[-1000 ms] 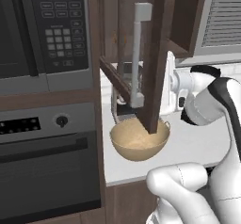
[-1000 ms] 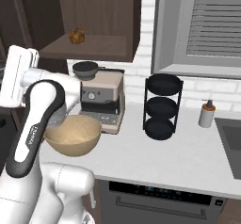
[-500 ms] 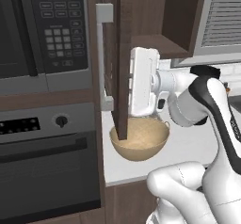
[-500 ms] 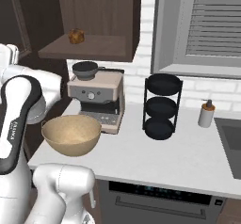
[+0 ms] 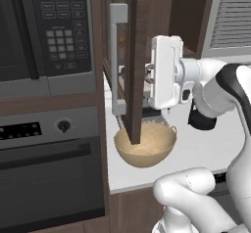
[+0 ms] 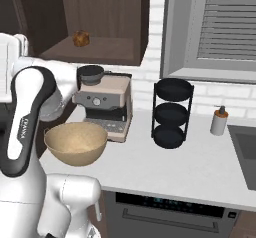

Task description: Open the cabinet, pick up the bread from the cabinet and place it in the basket. Then move the basket to the dining counter.

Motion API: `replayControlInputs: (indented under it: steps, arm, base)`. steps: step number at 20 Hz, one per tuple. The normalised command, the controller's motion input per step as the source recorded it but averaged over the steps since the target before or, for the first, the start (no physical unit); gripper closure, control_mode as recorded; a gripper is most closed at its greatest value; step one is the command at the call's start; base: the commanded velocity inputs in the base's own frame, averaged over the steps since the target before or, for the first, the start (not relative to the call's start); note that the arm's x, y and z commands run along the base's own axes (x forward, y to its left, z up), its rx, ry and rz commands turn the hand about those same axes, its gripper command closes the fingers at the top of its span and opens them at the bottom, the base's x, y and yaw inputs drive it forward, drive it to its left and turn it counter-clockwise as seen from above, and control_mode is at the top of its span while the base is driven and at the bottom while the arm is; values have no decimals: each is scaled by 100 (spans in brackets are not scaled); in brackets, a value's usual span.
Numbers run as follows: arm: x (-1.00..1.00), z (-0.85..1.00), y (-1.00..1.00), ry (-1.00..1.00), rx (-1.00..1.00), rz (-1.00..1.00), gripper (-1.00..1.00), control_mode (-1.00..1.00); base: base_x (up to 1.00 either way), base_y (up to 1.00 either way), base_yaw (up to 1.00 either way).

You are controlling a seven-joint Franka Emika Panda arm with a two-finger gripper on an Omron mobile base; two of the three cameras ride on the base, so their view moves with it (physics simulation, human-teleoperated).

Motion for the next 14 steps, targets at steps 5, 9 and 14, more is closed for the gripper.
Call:
replayControlInputs:
  steps: [5,9,14]
  arm:
    - [2,0,-81,-5,-21,0,100,-100]
    - [11,0,-68,-2,-25,0,100,-100]
    - [1,1,-28,-21,-33,0,100,-100]
  base:
    - [0,0,0]
    - [0,0,0]
    - [0,0,0]
